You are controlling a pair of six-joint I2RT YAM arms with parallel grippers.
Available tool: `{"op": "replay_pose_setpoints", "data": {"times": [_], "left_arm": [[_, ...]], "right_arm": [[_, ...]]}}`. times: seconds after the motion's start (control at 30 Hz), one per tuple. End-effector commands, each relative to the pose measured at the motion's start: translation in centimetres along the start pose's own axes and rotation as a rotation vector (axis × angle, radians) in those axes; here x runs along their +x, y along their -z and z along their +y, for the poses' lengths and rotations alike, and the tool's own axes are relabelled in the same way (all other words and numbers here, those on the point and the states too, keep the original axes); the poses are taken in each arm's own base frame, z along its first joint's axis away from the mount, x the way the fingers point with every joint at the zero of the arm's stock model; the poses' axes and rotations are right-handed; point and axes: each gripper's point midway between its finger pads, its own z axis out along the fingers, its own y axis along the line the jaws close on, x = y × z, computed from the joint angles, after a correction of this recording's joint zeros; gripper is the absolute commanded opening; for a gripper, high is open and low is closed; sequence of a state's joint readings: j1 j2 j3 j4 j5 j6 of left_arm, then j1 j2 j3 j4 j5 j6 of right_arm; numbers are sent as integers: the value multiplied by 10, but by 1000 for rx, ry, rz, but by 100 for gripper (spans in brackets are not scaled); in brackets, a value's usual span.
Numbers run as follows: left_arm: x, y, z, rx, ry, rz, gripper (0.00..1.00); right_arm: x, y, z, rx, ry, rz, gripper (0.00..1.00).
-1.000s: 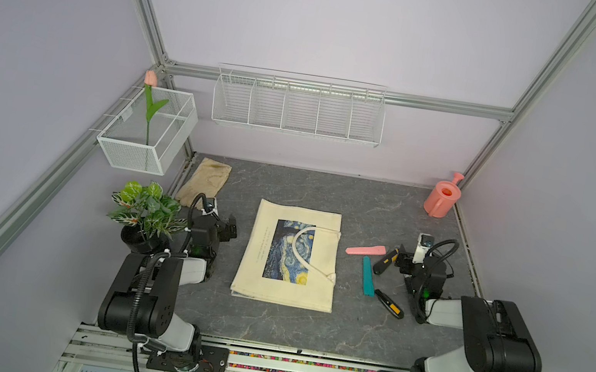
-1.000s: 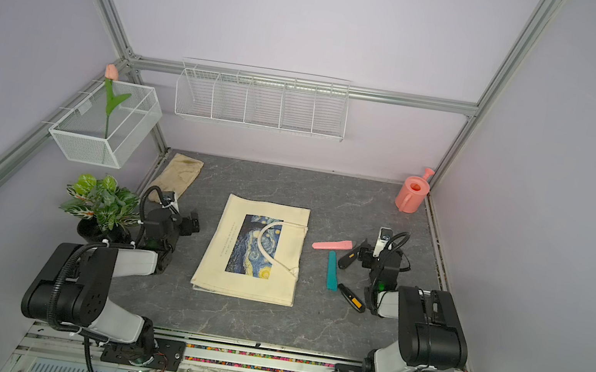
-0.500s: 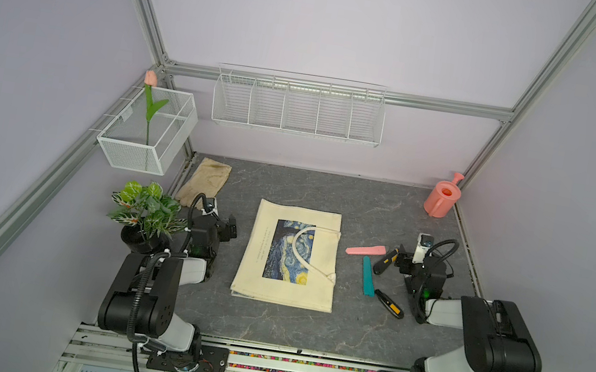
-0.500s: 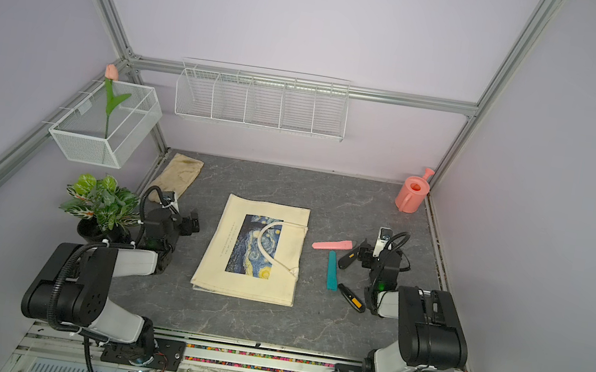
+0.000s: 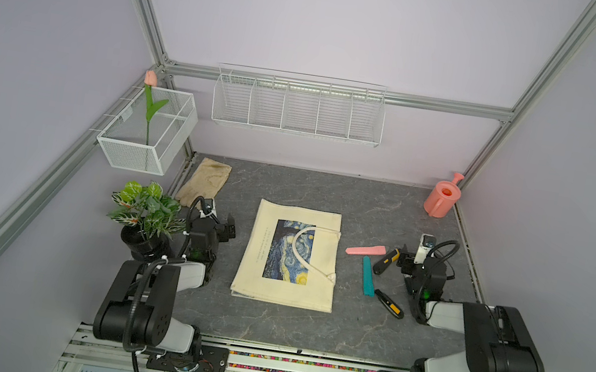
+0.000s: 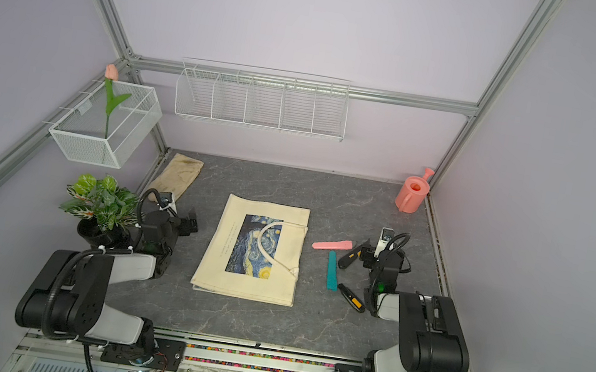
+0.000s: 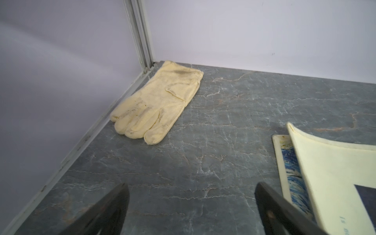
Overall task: Place the art knife into the pouch
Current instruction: Open the pouch at the center of the board.
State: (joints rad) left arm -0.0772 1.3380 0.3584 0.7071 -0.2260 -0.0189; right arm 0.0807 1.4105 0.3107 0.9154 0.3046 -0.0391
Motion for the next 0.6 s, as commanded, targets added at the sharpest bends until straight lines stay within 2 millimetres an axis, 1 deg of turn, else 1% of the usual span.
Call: {"op": "replay_pose_setpoints", "data": {"times": [0.0, 0.07, 0.13, 0.17, 0.23, 0.27, 0.37, 0.4, 0.5, 0.57], "left_arm": [[-47, 22, 4, -28, 35, -97, 99], [-80, 36, -4, 33, 105, -126, 99], [-104, 45, -12, 94, 173, -129, 99], [-116, 49, -25, 166, 193, -124, 99], [-132, 58, -53, 335, 229, -105, 99], [-137, 60, -63, 397, 300, -81, 99], [-137, 59, -72, 452, 539, 1, 99], [-141, 60, -78, 493, 570, -7, 99], [-154, 68, -106, 693, 573, -28, 99], [-156, 65, -121, 761, 530, 7, 99]], "right_arm": [[-33, 21, -16, 81, -15, -67, 89], [-52, 35, -21, 82, -108, -85, 89], [-67, 43, -19, 58, -156, -47, 89], [-72, 45, -18, 50, -165, 4, 89], [-84, 47, -10, -5, -154, 52, 89], [-91, 48, -2, -54, -153, 62, 89], [-103, 47, 19, -192, -176, 120, 89], [-106, 46, 27, -237, -189, 146, 89], [-106, 40, 47, -344, -207, 240, 89], [-102, 31, 51, -345, -270, 284, 89]]}}
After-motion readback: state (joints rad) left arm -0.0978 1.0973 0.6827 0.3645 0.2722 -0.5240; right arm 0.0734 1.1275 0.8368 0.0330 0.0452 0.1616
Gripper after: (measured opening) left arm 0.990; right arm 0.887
